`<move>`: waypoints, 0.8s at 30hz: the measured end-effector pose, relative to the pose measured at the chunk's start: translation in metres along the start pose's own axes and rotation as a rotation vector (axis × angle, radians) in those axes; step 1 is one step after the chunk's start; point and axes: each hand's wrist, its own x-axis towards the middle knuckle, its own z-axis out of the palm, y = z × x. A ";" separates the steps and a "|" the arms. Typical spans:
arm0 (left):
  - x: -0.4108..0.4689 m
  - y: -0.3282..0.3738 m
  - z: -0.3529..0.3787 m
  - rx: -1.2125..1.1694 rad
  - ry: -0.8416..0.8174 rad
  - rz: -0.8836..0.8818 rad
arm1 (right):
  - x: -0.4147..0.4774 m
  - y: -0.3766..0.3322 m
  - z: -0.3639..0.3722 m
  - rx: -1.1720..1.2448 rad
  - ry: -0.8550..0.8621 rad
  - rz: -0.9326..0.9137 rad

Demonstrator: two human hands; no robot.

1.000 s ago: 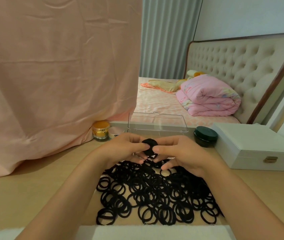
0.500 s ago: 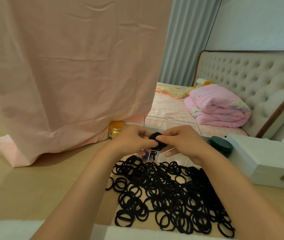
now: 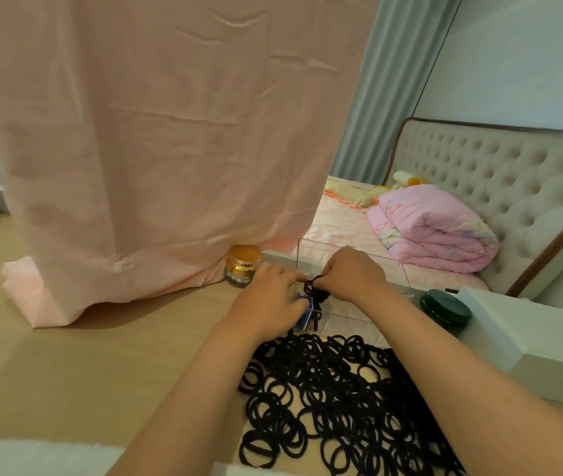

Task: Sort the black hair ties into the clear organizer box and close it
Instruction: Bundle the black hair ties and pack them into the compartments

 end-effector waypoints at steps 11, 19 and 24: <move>-0.001 -0.002 0.011 0.015 -0.060 -0.012 | 0.015 0.001 0.003 -0.175 -0.361 -0.137; 0.000 -0.002 0.015 0.015 -0.084 -0.025 | -0.012 0.023 -0.023 -0.048 -0.200 -0.335; -0.001 0.000 0.015 0.021 -0.080 0.006 | -0.029 0.029 0.016 -0.333 -0.205 -0.490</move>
